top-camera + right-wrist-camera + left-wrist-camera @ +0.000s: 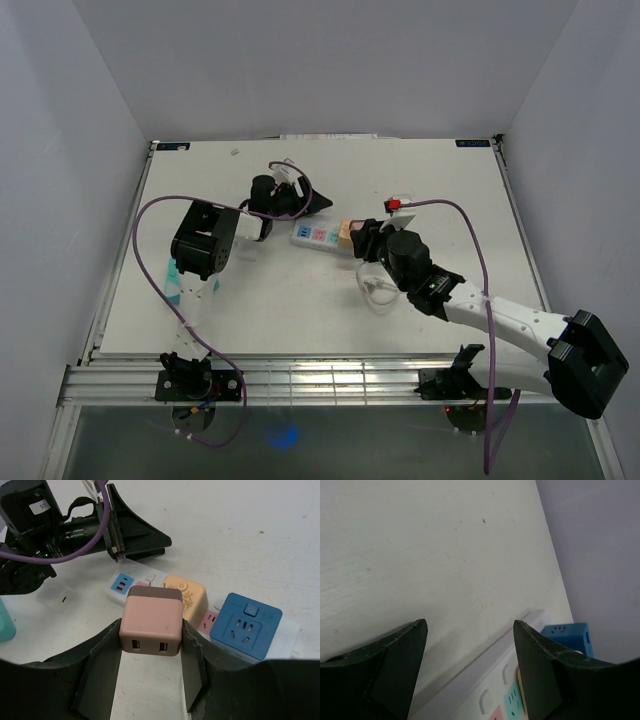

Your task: Insert the plug

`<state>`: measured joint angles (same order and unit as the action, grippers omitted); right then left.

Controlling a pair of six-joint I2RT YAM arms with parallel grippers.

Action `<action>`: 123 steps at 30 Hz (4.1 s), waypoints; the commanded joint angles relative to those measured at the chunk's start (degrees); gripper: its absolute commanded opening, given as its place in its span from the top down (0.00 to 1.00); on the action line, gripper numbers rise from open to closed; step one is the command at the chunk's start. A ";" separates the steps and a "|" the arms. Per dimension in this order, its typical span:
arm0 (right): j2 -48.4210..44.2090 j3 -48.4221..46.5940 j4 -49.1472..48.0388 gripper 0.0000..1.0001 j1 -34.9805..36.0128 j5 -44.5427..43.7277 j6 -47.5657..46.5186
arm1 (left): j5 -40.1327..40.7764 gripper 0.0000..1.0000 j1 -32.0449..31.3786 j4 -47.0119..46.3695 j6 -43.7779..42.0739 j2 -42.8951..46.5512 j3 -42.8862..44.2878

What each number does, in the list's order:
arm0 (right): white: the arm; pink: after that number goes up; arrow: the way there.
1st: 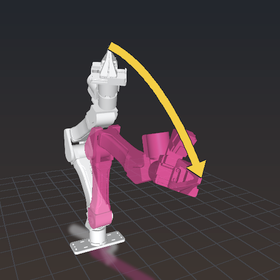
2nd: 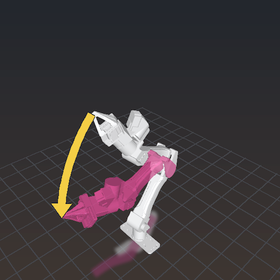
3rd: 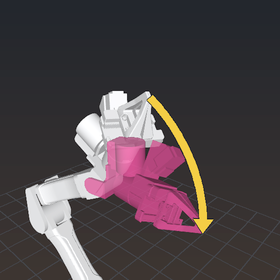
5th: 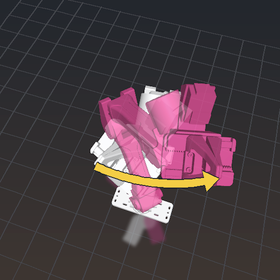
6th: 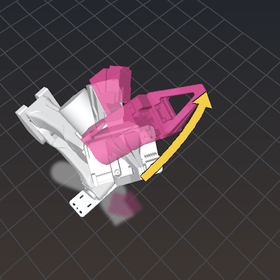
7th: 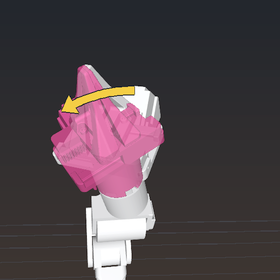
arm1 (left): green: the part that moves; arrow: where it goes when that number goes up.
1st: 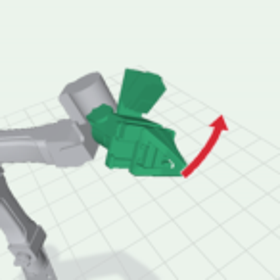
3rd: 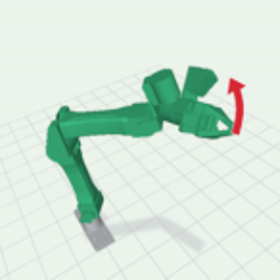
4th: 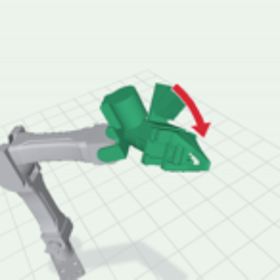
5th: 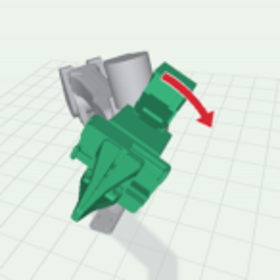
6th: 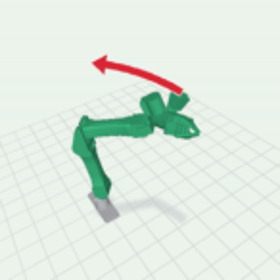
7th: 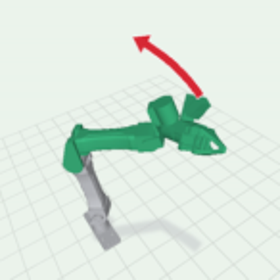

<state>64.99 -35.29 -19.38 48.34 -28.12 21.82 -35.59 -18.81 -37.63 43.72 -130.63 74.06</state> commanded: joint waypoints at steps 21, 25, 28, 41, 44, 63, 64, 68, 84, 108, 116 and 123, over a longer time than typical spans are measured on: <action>11.28 -24.55 28.93 0.92 -2.99 31.10 -10.92 | 9.64 0.08 -5.71 -1.41 3.74 39.46 -39.07; 14.37 -27.72 33.86 0.92 -2.28 31.46 -13.64 | 17.91 0.04 -5.01 6.94 3.82 49.84 -40.66; 16.83 -30.79 38.60 0.92 -1.93 32.34 -17.16 | 21.70 0.03 -4.22 9.85 5.74 55.47 -42.42; 27.12 -40.12 54.53 0.92 -1.67 33.83 -25.25 | 21.10 0.02 -3.96 11.54 9.10 58.92 -43.83; 25.72 -38.28 51.81 0.92 -1.67 34.71 -24.90 | 17.32 0.03 -3.96 7.94 10.50 55.23 -44.26; 21.23 -31.95 41.27 0.92 -1.58 35.15 -22.79 | 15.82 0.15 -14.33 0.98 8.30 44.41 -40.75; 20.88 -31.77 40.83 0.92 -1.58 34.89 -22.36 | 15.82 0.15 -14.41 1.06 8.39 44.23 -40.75; 17.02 -29.32 36.88 0.92 -1.67 33.57 -20.78 | 15.82 0.16 -14.77 1.06 8.83 43.53 -40.66; 6.73 -19.12 21.94 0.92 -1.67 29.70 -16.90 | 16.00 0.20 -14.94 0.71 10.77 43.44 -41.45; 1.89 -6.37 1.72 0.92 -1.67 28.38 -14.27 | 5.80 0.22 -15.03 -8.51 22.98 41.51 -43.30; 2.25 -3.91 -2.59 0.92 -1.58 25.84 -14.18 | 4.31 0.50 -15.03 -13.35 25.53 41.25 -45.41; 2.77 -2.59 -4.88 0.92 -1.23 23.90 -13.83 | 3.16 0.67 -15.03 -16.60 27.29 40.10 -46.02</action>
<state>68.73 -37.52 -14.11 47.55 -0.10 7.11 -28.69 -33.58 -53.67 71.61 -90.19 29.91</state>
